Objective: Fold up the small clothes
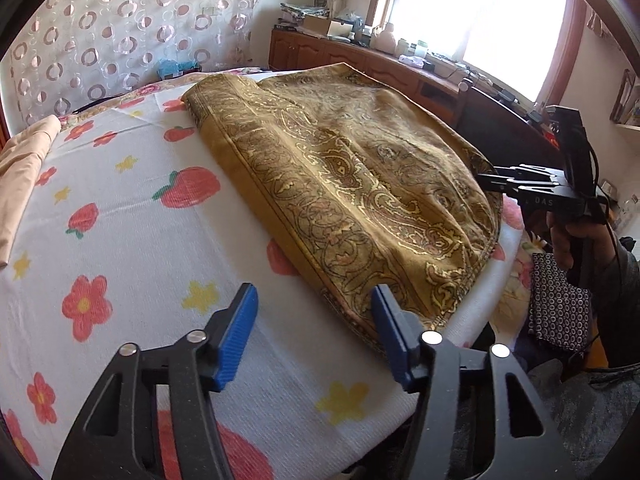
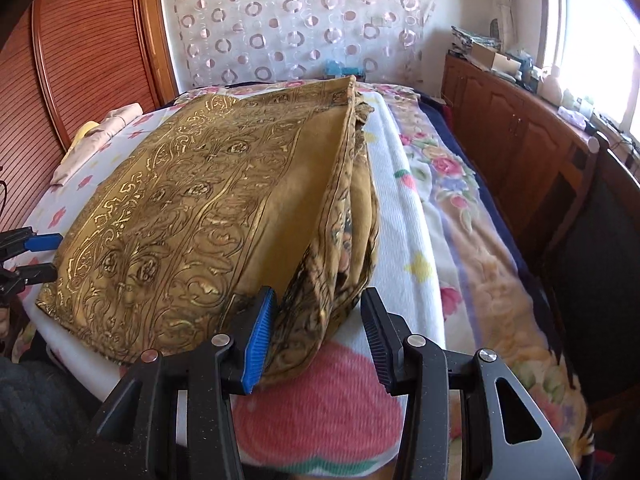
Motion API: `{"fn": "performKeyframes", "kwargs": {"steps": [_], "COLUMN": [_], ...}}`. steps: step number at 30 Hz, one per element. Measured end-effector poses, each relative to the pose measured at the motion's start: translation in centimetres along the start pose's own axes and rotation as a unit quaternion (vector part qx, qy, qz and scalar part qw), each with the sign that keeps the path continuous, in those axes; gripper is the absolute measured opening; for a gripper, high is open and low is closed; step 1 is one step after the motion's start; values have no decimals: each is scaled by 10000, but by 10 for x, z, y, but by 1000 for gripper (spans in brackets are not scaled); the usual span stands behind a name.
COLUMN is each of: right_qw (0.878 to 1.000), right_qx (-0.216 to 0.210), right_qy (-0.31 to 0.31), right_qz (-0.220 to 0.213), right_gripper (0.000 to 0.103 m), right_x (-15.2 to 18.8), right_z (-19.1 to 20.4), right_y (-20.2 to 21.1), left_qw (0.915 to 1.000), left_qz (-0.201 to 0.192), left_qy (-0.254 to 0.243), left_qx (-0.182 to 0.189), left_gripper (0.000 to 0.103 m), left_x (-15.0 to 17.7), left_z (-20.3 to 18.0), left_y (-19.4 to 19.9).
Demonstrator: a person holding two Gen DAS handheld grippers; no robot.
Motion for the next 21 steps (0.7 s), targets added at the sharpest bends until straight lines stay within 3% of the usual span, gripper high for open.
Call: {"fn": "performKeyframes", "kwargs": {"steps": [8, 12, 15, 21], "right_qw": [9999, 10000, 9998, 10000], "right_qx": [-29, 46, 196, 85], "right_qy": [112, 62, -30, -20], "right_qz": [12, -2, -43, -47], "right_gripper": [46, 46, 54, 56], "right_x": [1, 1, 3, 3], "right_z": [6, 1, -2, -1], "right_y": [1, 1, 0, -1], "left_qw": [9996, 9996, 9996, 9994], "left_qz": [78, 92, 103, 144], "left_qy": [-79, -98, -94, -135], "left_qx": [249, 264, 261, 302], "left_gripper": [31, 30, 30, 31], "left_x": [0, 1, 2, 3], "left_z": [-13, -15, -15, -18], "left_y": [-4, -3, -3, -2]}}
Point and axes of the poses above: each gripper's, at about its wrist camera, not at the fingertips, and y roughly against the way its jaws point, z to its left, x to its underside, the point moved 2 cm from there along -y, roughly the way its jaws point, and after that the axes turned 14 degrees about -z, right-handed, at the moved point
